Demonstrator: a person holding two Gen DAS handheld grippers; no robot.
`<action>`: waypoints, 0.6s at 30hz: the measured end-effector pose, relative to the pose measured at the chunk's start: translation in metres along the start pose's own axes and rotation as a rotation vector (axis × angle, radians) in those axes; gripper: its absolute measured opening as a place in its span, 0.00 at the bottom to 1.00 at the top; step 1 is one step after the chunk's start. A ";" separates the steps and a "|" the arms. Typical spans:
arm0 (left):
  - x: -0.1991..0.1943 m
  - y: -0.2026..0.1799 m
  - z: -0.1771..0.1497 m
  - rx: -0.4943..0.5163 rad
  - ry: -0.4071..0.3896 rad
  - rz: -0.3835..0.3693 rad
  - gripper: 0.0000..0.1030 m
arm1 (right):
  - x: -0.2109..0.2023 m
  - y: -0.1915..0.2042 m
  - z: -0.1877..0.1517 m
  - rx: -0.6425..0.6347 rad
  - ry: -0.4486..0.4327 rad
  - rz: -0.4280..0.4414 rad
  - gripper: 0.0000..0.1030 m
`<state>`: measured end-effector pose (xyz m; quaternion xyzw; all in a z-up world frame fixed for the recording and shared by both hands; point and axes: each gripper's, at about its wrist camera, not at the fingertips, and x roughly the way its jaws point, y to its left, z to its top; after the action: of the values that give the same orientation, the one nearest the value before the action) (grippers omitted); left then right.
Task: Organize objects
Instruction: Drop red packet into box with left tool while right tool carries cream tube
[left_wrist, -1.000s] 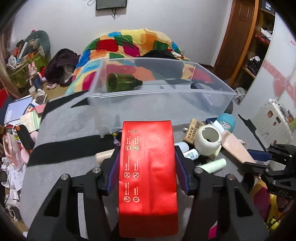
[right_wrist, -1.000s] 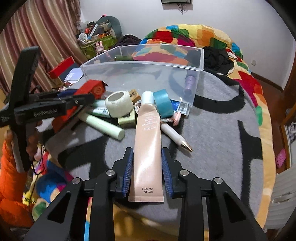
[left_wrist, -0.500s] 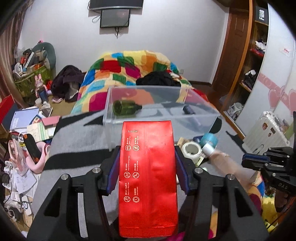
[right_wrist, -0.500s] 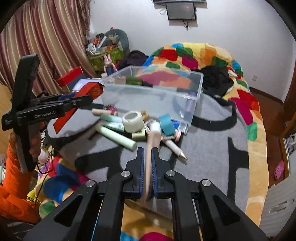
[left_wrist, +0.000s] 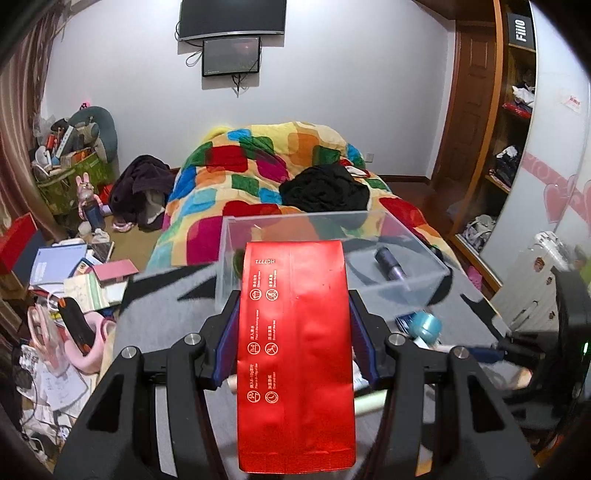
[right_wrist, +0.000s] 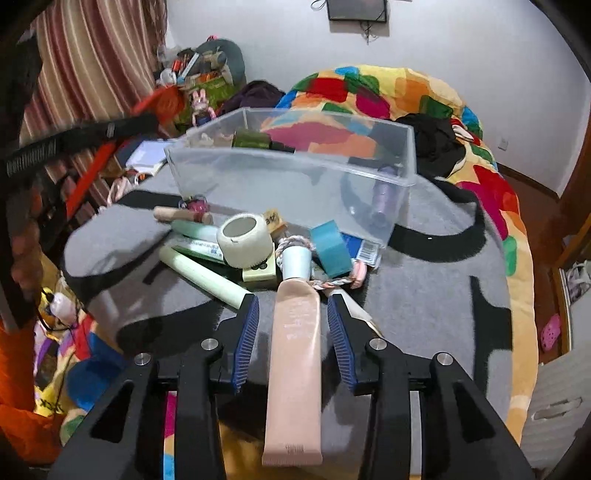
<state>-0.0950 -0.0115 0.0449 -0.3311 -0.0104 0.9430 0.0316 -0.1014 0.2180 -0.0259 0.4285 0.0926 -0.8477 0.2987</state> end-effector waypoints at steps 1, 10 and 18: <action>0.003 0.001 0.004 0.001 0.001 0.007 0.52 | 0.004 0.001 0.000 -0.007 0.011 -0.003 0.34; 0.029 0.004 0.035 0.007 -0.002 0.038 0.52 | 0.012 -0.005 -0.008 -0.002 0.021 -0.005 0.25; 0.062 0.002 0.050 0.016 0.048 0.035 0.52 | -0.020 -0.008 0.000 -0.001 -0.051 0.021 0.04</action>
<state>-0.1751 -0.0092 0.0451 -0.3533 0.0035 0.9353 0.0179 -0.0969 0.2333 -0.0115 0.4077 0.0808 -0.8552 0.3098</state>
